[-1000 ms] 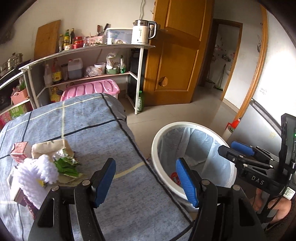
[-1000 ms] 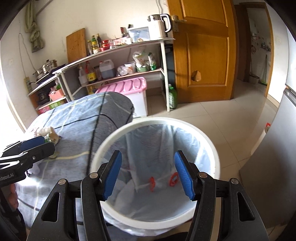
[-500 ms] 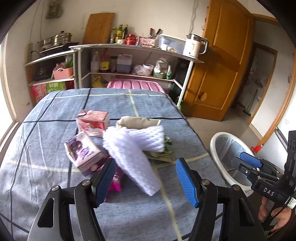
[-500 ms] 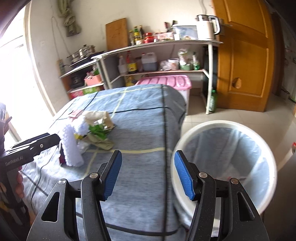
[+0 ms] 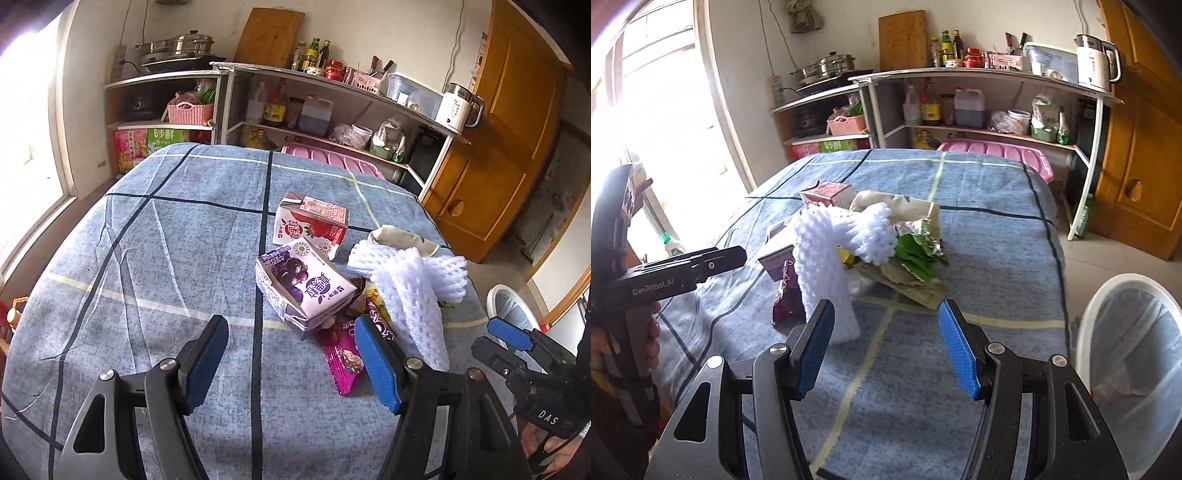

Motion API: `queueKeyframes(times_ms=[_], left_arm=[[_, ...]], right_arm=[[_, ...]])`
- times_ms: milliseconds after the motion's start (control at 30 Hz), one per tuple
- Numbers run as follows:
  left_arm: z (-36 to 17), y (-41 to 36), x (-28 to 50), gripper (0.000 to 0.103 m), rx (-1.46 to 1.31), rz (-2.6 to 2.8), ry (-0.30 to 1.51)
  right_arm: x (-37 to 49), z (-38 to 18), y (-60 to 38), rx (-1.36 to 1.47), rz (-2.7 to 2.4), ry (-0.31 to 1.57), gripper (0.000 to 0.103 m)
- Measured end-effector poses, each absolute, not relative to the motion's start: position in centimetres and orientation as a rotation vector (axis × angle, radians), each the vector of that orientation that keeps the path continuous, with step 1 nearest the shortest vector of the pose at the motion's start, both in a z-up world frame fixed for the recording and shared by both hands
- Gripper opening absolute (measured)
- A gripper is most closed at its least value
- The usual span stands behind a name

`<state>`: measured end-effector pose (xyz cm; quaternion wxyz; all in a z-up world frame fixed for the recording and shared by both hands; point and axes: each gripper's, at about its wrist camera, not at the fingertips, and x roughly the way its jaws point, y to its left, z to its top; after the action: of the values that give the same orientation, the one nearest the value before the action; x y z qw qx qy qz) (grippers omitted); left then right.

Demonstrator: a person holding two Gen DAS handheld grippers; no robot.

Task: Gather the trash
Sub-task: 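Move both open grippers back over the trash pile on the table, then grasp the white foam fruit net with the right gripper while the left grasps the purple juice box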

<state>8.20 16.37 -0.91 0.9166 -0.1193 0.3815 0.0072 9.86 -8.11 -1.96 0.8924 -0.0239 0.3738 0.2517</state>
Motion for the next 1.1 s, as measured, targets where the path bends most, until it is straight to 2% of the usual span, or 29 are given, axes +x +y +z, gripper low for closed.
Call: queueKeyframes(times_ms=[467,500,567,633,767,1100], left_arm=[[-2.3,16.8,12.4,0.073,-0.304,-0.046,0.826],[-2.4,16.7,12.8,0.075,-0.304,-0.046,0.832],[-2.6,16.4,13.7,0.076,-0.303,-0.041,0.845],[-2.6,16.0,14.1,0.076,-0.296,-0.029,0.842],[-2.8,15.6,14.8,0.076,-0.296,-0.019,0.854],[-4.4,15.4,15.7,0.076,-0.29,0.05,0.91]], right_arm=[[11.2,-3.9,-4.4,-0.106,0.607,0.844,0.059],[11.3,-4.0,-4.3,-0.109,0.61,0.846,0.058],[11.4,-4.2,-4.3,-0.111,0.607,0.848,0.047],[11.5,-4.3,-4.3,-0.109,0.607,0.851,0.045],[11.4,-4.3,-4.4,-0.1,0.609,0.847,0.033],[11.0,-4.1,-4.9,-0.076,0.612,0.838,0.023]])
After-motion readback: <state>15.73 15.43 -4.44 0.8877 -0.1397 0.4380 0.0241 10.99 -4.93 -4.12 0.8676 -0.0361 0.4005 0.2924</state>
